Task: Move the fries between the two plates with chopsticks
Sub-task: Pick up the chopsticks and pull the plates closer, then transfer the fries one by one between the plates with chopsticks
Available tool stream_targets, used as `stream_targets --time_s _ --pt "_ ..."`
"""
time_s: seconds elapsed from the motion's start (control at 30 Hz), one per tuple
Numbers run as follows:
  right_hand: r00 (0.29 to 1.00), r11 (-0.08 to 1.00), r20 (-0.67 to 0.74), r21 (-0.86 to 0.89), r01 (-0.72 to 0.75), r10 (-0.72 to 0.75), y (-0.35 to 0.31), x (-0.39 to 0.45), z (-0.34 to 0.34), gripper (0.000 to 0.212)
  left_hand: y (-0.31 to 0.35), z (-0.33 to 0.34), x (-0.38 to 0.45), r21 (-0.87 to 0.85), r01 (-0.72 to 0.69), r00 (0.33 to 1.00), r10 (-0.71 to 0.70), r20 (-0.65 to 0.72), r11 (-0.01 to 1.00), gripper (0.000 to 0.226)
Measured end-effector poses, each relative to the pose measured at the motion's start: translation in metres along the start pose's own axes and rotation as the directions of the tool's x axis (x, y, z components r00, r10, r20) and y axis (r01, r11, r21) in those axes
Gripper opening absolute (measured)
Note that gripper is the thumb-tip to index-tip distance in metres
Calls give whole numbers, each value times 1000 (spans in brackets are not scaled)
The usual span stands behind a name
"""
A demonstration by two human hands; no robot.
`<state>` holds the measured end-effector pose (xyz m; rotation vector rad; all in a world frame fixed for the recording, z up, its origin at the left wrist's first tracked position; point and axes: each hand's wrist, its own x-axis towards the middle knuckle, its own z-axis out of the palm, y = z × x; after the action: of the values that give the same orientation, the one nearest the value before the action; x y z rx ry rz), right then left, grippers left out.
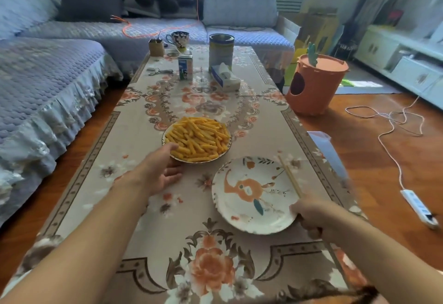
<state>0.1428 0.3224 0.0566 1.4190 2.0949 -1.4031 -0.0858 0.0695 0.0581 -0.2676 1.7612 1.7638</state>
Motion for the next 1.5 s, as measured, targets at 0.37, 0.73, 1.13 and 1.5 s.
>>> stream_targets --time_s 0.37,0.73,1.13,1.5 --pt "954 955 -90 52 292 -287 -12 -30 22 18 -18 -13 -92 345 -259 964 262 40 902 19" --pt "483 944 813 309 116 -326 -74 -97 81 22 -39 34 -156 -154 -139 916 186 355 978 47" --pt "610 437 -29 670 599 -792 -48 -85 108 39 -53 33 -120 -444 -12 976 107 189 896 44" --pt "605 428 -326 475 769 -726 -90 -39 39 33 -69 -11 -79 807 -214 968 232 98 550 28"
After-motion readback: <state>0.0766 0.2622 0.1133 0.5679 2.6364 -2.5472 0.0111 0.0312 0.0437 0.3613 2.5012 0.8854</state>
